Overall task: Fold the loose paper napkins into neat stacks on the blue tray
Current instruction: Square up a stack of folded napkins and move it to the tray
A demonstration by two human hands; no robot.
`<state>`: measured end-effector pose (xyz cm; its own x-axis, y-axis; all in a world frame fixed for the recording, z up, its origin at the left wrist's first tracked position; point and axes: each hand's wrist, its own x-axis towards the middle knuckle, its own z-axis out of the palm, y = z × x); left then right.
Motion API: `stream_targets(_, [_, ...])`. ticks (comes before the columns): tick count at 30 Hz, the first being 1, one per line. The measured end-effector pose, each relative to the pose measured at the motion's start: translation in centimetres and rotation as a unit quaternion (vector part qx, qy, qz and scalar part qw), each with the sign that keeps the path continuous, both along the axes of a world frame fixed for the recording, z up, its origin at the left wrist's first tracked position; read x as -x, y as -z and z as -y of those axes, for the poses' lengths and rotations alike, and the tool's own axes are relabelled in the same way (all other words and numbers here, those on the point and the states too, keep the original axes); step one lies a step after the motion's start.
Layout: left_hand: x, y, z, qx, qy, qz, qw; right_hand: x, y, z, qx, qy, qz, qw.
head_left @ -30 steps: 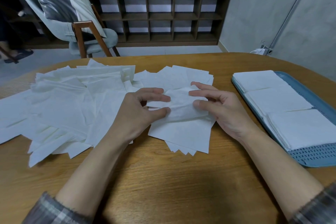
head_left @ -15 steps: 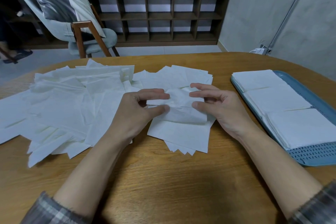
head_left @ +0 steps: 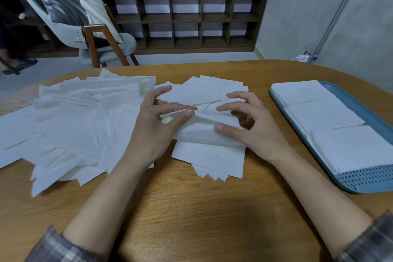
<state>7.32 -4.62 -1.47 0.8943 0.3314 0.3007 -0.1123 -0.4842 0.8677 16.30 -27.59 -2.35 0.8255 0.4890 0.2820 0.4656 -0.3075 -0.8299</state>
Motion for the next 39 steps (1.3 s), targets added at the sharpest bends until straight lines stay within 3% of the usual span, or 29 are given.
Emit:
stream_targets(4, [0.3,-0.4,0.8,0.063,0.033,0.027,0.997,0.2,0.1,-0.1,-0.045,-0.021,0.001,0.999])
stream_targets(8, [0.8,-0.7,1.6,0.113,0.051,0.022,0.992,0.6,-0.2,-0.2,-0.14,-0.02,-0.08,0.987])
stream_targets(12, [0.6,-0.3,1.2,0.09,0.041,0.035,0.994,0.8,-0.9,-0.3,-0.199,0.002,-0.127,0.972])
stream_targets(15, [0.0,0.5,0.6,0.121,0.024,0.025,0.992,0.9,-1.1,-0.3,-0.25,-0.048,-0.181,0.95])
stream_targets(17, [0.0,0.6,0.6,0.136,0.027,0.016,0.99,0.9,-1.0,-0.2,-0.237,-0.084,-0.161,0.954])
stream_targets(20, [0.2,0.6,1.1,0.142,0.05,-0.007,0.989,0.6,-0.2,-0.2,-0.138,-0.071,-0.103,0.982])
stream_targets(23, [0.5,0.2,1.9,0.075,0.048,-0.008,0.996,0.1,0.3,-0.2,-0.123,0.007,-0.092,0.988])
stream_targets(25, [0.6,0.3,1.7,-0.021,0.037,0.01,0.999,-0.5,0.3,0.1,-0.135,0.064,-0.071,0.986])
stream_targets(30, [0.7,1.0,1.3,-0.207,0.156,-0.023,0.966,-0.9,0.2,0.4,-0.133,0.1,-0.038,0.985])
stream_targets(39, [1.0,0.7,1.6,-0.228,0.207,-0.103,0.946,-0.9,0.4,0.3,-0.148,0.075,-0.038,0.985])
